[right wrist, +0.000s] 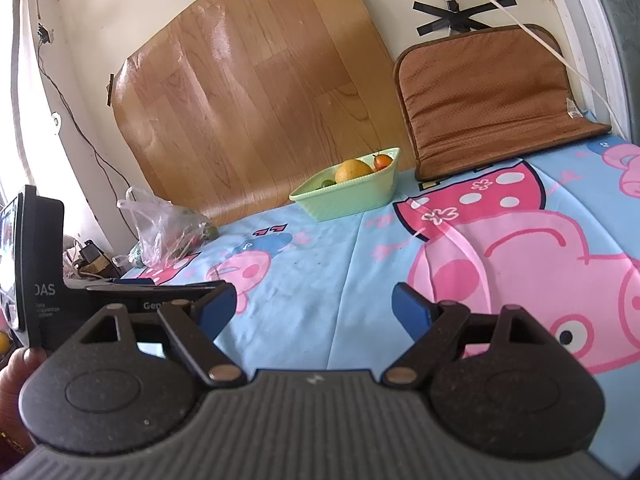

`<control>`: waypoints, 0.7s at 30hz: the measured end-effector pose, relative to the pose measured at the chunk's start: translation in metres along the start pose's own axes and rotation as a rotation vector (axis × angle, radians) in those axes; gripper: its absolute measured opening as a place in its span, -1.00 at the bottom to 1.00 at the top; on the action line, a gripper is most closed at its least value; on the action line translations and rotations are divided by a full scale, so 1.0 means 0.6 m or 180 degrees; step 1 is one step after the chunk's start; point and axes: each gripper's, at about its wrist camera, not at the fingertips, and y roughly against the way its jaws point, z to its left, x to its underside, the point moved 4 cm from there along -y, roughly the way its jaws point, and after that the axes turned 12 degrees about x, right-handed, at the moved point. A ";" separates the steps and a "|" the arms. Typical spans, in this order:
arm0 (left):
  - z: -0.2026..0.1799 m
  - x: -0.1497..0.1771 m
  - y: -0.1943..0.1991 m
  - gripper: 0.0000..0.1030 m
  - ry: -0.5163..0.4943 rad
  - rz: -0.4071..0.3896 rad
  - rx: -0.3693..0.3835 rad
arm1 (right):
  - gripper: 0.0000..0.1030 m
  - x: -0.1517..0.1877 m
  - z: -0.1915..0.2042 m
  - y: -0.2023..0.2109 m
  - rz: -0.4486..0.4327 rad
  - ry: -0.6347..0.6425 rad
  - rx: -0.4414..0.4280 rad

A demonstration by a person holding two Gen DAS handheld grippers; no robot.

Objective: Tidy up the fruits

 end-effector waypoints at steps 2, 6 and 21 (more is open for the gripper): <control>-0.002 0.003 -0.003 1.00 0.0015 0.0040 0.0025 | 0.68 -0.001 -0.001 -0.001 0.0005 -0.0005 0.0002; -0.005 0.007 -0.006 1.00 0.0023 0.0095 0.0042 | 0.68 0.000 -0.002 -0.002 0.0013 -0.0012 0.0008; -0.020 0.020 -0.014 1.00 0.0006 0.0226 0.0171 | 0.68 0.000 -0.003 -0.001 0.0020 -0.0014 0.0007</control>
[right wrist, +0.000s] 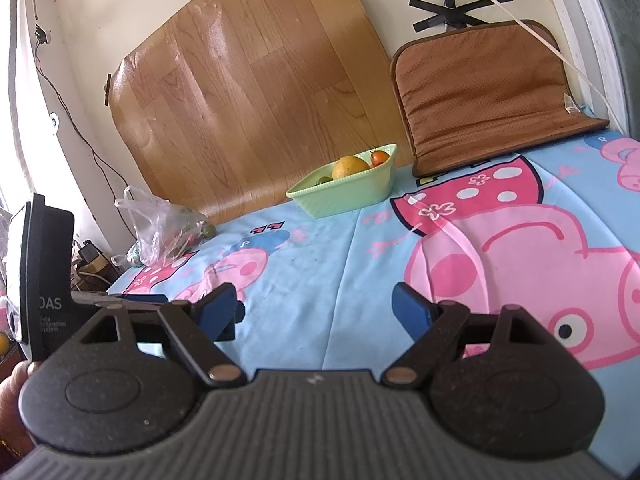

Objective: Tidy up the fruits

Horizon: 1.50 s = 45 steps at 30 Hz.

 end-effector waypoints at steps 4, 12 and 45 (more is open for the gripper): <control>-0.003 0.004 -0.003 1.00 0.0035 0.0059 0.0068 | 0.68 0.000 0.000 0.000 0.0006 -0.0003 0.0000; -0.004 0.008 -0.007 1.00 0.0061 0.0108 0.0080 | 0.68 0.002 -0.001 0.000 0.0007 0.0000 0.0001; -0.002 0.012 -0.011 1.00 0.0072 0.0116 0.0068 | 0.68 0.003 -0.001 0.000 0.0007 0.0006 0.0003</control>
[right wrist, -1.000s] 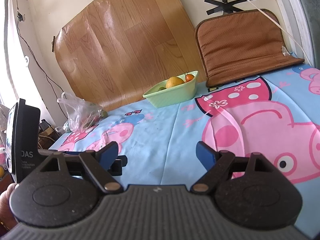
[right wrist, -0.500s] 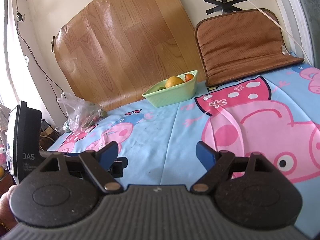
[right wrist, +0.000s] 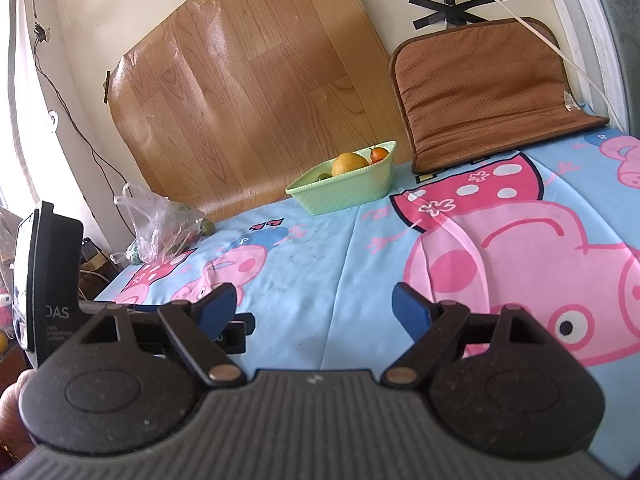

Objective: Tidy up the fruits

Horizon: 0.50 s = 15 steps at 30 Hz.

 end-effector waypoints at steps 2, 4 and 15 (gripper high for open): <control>0.000 -0.001 0.000 1.00 0.0000 0.0006 0.0004 | 0.68 0.000 0.000 0.000 0.0001 -0.0002 0.0002; 0.000 -0.001 0.000 1.00 0.0000 0.0005 0.0003 | 0.68 0.000 0.000 0.000 0.0004 -0.0003 0.0001; 0.001 -0.003 -0.004 1.00 0.0023 0.0023 0.0072 | 0.68 -0.001 0.001 0.000 0.0002 -0.0002 0.0002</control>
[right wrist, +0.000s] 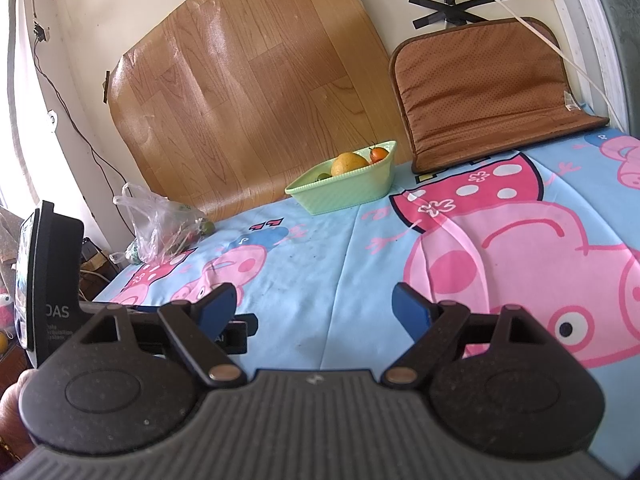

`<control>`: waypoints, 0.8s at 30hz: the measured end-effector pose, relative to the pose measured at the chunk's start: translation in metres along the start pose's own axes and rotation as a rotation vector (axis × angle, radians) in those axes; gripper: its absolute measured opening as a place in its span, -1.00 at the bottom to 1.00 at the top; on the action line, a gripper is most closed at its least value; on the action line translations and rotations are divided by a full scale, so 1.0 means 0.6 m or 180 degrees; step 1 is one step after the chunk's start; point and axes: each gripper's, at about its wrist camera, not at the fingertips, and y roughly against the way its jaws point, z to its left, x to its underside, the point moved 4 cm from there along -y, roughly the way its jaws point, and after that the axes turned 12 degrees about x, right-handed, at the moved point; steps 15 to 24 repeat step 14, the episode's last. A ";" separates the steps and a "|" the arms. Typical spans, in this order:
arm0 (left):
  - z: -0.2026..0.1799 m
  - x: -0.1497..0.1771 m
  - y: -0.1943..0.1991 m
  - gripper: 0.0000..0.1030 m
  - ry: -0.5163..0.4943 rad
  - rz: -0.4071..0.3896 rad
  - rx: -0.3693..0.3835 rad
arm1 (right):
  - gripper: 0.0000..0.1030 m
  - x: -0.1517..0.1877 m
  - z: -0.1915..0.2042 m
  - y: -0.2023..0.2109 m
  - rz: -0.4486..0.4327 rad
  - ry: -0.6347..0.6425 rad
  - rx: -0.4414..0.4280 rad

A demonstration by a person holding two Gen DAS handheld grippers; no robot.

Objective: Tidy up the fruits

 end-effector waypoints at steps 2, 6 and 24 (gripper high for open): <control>0.000 0.000 0.000 1.00 0.0012 0.0004 0.0018 | 0.68 0.000 0.000 0.000 0.0001 -0.0001 0.0001; 0.000 0.001 0.000 1.00 0.0025 0.0008 0.0033 | 0.68 0.000 0.000 0.000 0.0002 0.0000 0.0000; -0.007 0.001 0.011 0.99 -0.0046 -0.0117 0.0111 | 0.68 0.005 -0.001 0.001 -0.0028 0.0032 0.0025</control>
